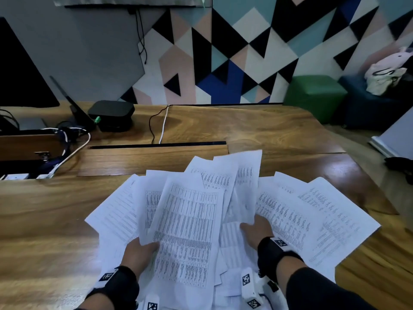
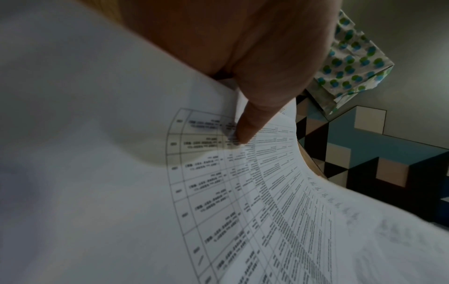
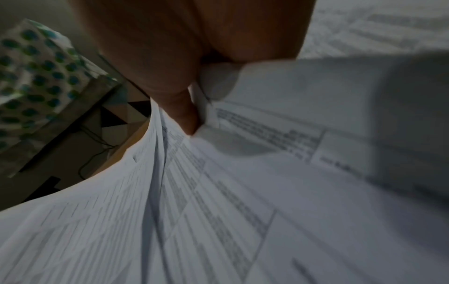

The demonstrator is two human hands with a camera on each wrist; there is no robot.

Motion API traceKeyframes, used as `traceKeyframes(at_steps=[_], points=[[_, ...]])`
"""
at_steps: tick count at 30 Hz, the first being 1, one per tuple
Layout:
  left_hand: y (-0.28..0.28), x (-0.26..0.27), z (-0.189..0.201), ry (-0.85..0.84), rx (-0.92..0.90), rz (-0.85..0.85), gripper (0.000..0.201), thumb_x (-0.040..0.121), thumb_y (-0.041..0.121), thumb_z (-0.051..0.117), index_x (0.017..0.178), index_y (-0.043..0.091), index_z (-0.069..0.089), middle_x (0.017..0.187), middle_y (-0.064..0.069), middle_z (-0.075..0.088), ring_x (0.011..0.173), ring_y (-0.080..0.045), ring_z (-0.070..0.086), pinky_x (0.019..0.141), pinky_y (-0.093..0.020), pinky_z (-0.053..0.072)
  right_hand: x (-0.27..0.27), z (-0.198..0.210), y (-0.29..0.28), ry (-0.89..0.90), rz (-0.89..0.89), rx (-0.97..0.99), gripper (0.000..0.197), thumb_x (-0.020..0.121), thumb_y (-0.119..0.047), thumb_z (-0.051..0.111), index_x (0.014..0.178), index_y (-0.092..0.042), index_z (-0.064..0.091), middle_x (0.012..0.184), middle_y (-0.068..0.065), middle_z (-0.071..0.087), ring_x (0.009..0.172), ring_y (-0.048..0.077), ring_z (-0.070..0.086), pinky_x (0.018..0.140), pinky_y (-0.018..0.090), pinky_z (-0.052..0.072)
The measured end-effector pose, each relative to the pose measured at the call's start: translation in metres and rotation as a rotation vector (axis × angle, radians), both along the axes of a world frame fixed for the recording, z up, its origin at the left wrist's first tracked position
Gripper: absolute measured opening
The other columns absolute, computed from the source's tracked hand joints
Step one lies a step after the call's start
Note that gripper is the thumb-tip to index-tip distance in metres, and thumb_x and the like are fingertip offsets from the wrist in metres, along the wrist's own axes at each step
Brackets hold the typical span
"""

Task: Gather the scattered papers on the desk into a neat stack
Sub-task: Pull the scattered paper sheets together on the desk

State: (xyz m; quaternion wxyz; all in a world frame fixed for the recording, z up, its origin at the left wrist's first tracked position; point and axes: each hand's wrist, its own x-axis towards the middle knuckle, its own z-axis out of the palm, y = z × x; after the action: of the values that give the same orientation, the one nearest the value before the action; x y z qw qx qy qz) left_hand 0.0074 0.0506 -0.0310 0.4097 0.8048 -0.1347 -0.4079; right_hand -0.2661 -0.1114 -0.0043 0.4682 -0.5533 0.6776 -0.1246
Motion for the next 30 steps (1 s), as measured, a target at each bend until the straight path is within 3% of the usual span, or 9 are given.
traceKeyframes(at_steps=[3, 6, 10, 12, 16, 22, 25, 27, 30], points=[[0.005, 0.005, -0.002, 0.003, -0.02, 0.021, 0.018, 0.086, 0.008, 0.067, 0.104, 0.007, 0.07, 0.099, -0.012, 0.074, 0.091, -0.034, 0.07, 0.089, -0.047, 0.056, -0.023, 0.03, -0.007, 0.024, -0.019, -0.172, 0.034, 0.092, -0.013, 0.05, 0.124, -0.007, 0.058, 0.119, 0.014, 0.065, 0.104, 0.029, 0.061, 0.087, 0.028, 0.043], [0.007, 0.005, -0.001, -0.003, -0.025, 0.027, 0.01, 0.085, 0.005, 0.066, 0.092, 0.01, 0.071, 0.095, -0.013, 0.074, 0.089, -0.034, 0.07, 0.088, -0.047, 0.056, -0.05, 0.056, -0.019, 0.03, -0.063, -0.298, 0.033, 0.093, -0.013, 0.05, 0.124, -0.007, 0.058, 0.12, 0.016, 0.064, 0.111, 0.033, 0.06, 0.088, 0.031, 0.043], [0.005, 0.001, 0.004, -0.012, -0.048, 0.014, 0.012, 0.086, 0.001, 0.064, 0.091, 0.011, 0.068, 0.092, -0.009, 0.072, 0.088, -0.032, 0.067, 0.084, -0.041, 0.053, -0.076, 0.086, -0.028, 0.038, -0.04, -0.388, 0.024, 0.092, -0.012, 0.052, 0.114, -0.007, 0.061, 0.094, 0.012, 0.064, 0.09, 0.03, 0.059, 0.076, 0.033, 0.043], [0.003, 0.0, 0.006, -0.025, -0.069, 0.024, 0.012, 0.086, 0.0, 0.064, 0.091, 0.011, 0.067, 0.089, -0.007, 0.071, 0.084, -0.03, 0.067, 0.081, -0.037, 0.052, -0.081, 0.093, -0.03, 0.01, -0.003, -0.369, 0.023, 0.092, -0.01, 0.052, 0.112, -0.009, 0.062, 0.093, 0.01, 0.063, 0.089, 0.027, 0.058, 0.075, 0.03, 0.04], [-0.005, -0.006, 0.007, -0.066, -0.066, -0.037, 0.01, 0.086, 0.003, 0.065, 0.094, 0.007, 0.069, 0.089, -0.01, 0.073, 0.085, -0.031, 0.068, 0.075, -0.035, 0.053, -0.077, 0.076, -0.029, 0.026, 0.118, -0.159, 0.02, 0.09, -0.007, 0.053, 0.105, -0.019, 0.059, 0.099, 0.006, 0.062, 0.09, 0.023, 0.058, 0.078, 0.029, 0.043], [-0.017, -0.018, 0.016, -0.299, 0.016, -0.248, 0.01, 0.086, 0.009, 0.057, 0.089, 0.012, 0.067, 0.084, -0.007, 0.072, 0.079, -0.024, 0.067, 0.07, -0.033, 0.05, -0.065, 0.025, -0.031, 0.096, 0.011, 0.058, 0.019, 0.084, -0.007, 0.055, 0.1, 0.001, 0.061, 0.095, 0.018, 0.066, 0.082, 0.029, 0.059, 0.074, 0.034, 0.049], [-0.02, -0.023, 0.02, -0.368, 0.073, -0.338, 0.016, 0.087, 0.011, 0.05, 0.082, 0.013, 0.065, 0.082, -0.005, 0.072, 0.078, -0.023, 0.066, 0.072, -0.033, 0.052, -0.054, 0.014, -0.028, 0.103, -0.006, 0.052, 0.029, 0.082, -0.018, 0.067, 0.106, -0.006, 0.055, 0.106, 0.016, 0.063, 0.087, 0.028, 0.057, 0.076, 0.029, 0.045], [-0.02, -0.027, 0.022, -0.429, 0.1, -0.385, 0.019, 0.088, 0.012, 0.047, 0.083, 0.013, 0.065, 0.081, -0.004, 0.07, 0.077, -0.021, 0.064, 0.07, -0.031, 0.05, -0.049, 0.013, -0.027, 0.166, 0.031, 0.0, 0.032, 0.085, -0.016, 0.062, 0.115, -0.005, 0.058, 0.115, 0.016, 0.064, 0.088, 0.027, 0.058, 0.075, 0.028, 0.045], [-0.022, -0.03, 0.025, -0.478, 0.107, -0.44, 0.023, 0.089, 0.009, 0.044, 0.077, 0.017, 0.061, 0.074, 0.002, 0.065, 0.069, -0.013, 0.058, 0.06, -0.026, 0.043, -0.05, 0.034, -0.033, 0.259, 0.024, -0.208, 0.016, 0.09, -0.013, 0.051, 0.095, -0.007, 0.064, 0.097, 0.014, 0.068, 0.085, 0.031, 0.063, 0.072, 0.027, 0.045]])
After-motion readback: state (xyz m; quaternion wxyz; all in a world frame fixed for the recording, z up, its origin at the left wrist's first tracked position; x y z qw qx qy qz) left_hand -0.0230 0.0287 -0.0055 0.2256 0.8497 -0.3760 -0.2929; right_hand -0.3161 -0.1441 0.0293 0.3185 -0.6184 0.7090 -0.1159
